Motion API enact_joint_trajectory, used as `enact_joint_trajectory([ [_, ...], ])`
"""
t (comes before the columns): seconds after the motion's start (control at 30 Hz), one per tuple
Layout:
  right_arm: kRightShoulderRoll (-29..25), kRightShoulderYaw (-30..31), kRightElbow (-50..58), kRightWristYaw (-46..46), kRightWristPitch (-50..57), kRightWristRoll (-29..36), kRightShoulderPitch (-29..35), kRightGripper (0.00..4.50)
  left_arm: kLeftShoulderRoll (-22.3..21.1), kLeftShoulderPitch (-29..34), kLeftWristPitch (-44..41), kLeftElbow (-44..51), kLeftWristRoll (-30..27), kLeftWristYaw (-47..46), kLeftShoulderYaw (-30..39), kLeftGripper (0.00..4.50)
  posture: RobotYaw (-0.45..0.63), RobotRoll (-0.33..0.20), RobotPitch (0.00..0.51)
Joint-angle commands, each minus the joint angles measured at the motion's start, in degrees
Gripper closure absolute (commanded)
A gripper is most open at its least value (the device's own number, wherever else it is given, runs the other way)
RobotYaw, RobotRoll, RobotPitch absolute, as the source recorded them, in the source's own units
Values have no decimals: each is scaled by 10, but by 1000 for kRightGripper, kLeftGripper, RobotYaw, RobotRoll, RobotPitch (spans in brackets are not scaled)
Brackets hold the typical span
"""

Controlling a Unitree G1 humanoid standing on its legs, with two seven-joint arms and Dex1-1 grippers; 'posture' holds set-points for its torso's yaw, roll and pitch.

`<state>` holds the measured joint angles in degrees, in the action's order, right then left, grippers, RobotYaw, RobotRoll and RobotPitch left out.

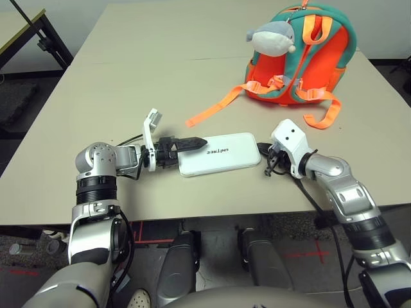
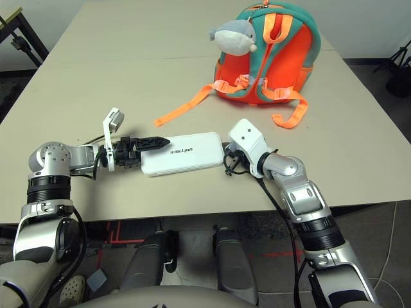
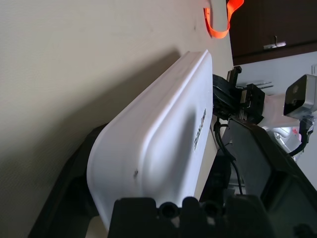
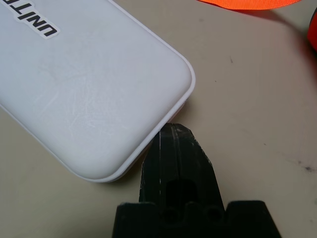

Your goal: Put the pencil case into the backpack and zip it.

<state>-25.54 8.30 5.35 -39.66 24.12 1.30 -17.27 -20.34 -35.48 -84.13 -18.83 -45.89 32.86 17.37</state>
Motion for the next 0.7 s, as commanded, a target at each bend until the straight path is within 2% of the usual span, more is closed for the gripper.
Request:
enact_joint_trajectory([
  [0.03,4,11,11,0,1,4,-4,4500,12,15,-8,-11,12,-10,-13,944,-144,0,169],
  [0.17,5,12,3,2,-2,3,-10,4500,9,12,-7,-9,12,-5,-8,2438,-137,0,169],
  [0.27,5,15,-4,3,-7,0,-12,4500,6,8,2,-7,9,-1,-2,3217,-133,0,167],
  [0.53,0,17,-18,1,-17,-9,-17,4500,-3,-23,39,-2,0,6,25,3273,-130,0,161],
  [0.63,-8,19,-24,0,-26,-17,-18,3908,-11,-48,59,-4,1,-4,43,3273,-130,0,161],
  [0.7,-14,17,-25,-3,-27,-17,-18,3178,-13,-67,80,-15,4,-22,63,3273,-127,0,162],
])
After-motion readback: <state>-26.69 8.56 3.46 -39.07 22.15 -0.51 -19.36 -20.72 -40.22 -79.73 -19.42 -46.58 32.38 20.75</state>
